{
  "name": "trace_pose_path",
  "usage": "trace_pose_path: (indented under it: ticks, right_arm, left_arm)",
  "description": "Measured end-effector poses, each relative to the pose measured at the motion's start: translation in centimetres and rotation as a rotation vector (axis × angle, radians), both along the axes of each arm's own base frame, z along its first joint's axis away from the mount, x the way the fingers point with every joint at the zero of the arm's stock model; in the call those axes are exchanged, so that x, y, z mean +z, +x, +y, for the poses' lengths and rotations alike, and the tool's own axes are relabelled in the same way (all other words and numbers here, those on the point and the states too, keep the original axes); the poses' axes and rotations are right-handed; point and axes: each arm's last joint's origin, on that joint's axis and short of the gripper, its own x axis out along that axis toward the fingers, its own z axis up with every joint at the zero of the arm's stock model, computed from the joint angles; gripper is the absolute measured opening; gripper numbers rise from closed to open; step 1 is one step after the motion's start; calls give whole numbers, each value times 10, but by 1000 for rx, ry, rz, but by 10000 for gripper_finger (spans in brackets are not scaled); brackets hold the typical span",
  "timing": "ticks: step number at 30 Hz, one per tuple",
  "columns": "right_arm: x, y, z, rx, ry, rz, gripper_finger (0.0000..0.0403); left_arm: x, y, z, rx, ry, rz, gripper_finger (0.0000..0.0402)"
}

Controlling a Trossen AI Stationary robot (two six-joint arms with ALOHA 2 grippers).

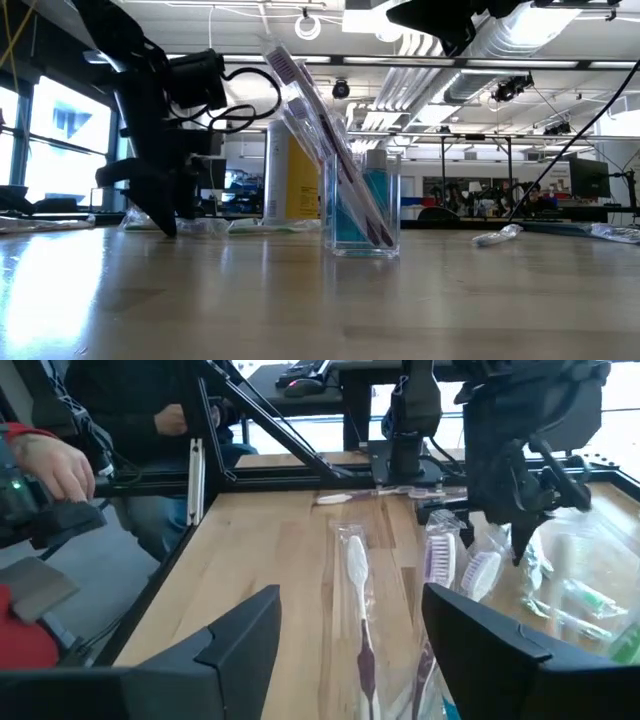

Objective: Pick & Place toothbrushing station
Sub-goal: Put the purple toothbrush into the transparent organizer

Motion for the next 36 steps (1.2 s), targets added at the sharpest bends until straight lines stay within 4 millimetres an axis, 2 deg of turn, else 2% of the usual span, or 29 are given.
trace_pose_path:
  ticks: [3,7,9,14,18,23,30,36]
  right_arm:
    - [0,0,0,0,0,1,234]
    - [-1,0,0,-1,-3,15,234]
    - [-2,0,0,-2,1,21,234]
    - [-2,-1,0,-2,1,21,234]
    - [-2,-1,0,-2,-1,26,234]
    - [-3,-1,0,-3,0,34,234]
    - [-6,-2,0,-7,9,63,234]
    - [-6,-2,0,-7,7,64,234]
  left_arm:
    - [-1,-1,0,5,-30,4,157]
    - [-1,-1,-2,-42,-75,0,47]
    - [-2,-1,-4,-58,-101,-5,15]
    - [1,2,-12,-77,-76,6,6]
    - [17,10,-26,-100,-43,21,3]
    - [57,17,-50,-134,3,-29,1]
    - [120,4,-86,-56,156,-130,1]
    - [179,-8,-120,-4,123,-515,1]
